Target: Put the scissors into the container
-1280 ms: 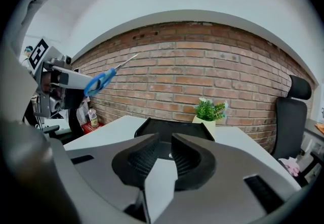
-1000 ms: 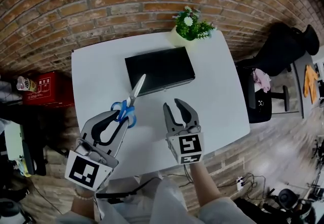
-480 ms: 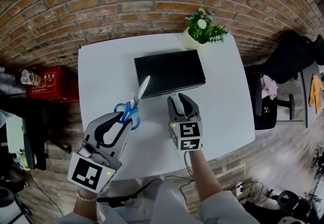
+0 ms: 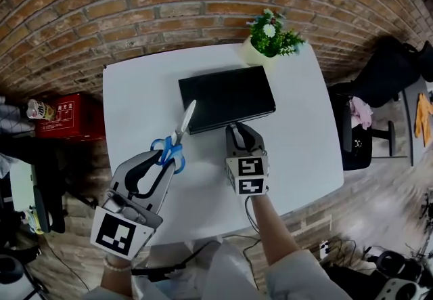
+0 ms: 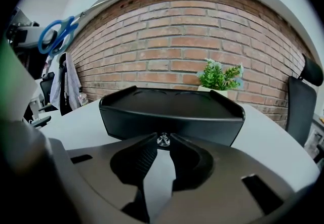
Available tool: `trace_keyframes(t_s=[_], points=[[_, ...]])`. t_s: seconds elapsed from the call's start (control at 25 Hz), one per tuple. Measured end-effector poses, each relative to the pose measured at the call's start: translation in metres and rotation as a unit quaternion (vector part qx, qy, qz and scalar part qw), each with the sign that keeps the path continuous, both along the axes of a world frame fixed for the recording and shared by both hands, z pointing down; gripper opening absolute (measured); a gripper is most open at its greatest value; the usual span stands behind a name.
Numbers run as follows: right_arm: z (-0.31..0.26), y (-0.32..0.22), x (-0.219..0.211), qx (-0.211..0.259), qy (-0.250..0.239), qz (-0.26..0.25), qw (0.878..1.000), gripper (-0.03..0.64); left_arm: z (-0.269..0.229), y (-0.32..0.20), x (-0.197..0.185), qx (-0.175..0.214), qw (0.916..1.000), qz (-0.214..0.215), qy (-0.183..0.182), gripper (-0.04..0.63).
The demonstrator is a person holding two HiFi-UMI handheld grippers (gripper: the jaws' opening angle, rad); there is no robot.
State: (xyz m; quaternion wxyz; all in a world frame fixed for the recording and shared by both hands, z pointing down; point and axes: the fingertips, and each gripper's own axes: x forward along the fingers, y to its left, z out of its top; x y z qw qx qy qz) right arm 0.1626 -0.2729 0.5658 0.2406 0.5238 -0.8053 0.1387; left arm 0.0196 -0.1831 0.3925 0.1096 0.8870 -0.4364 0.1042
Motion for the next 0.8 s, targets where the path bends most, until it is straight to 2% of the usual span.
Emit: trace_keyframes(t_s=[0.8], points=[[-0.001, 0.034, 0.01, -0.015, -0.01, 0.006, 1.0, 0.095, -0.002, -0.001, 0.005, 0.004, 0.9999, 0.012, -0.003, 0.097]])
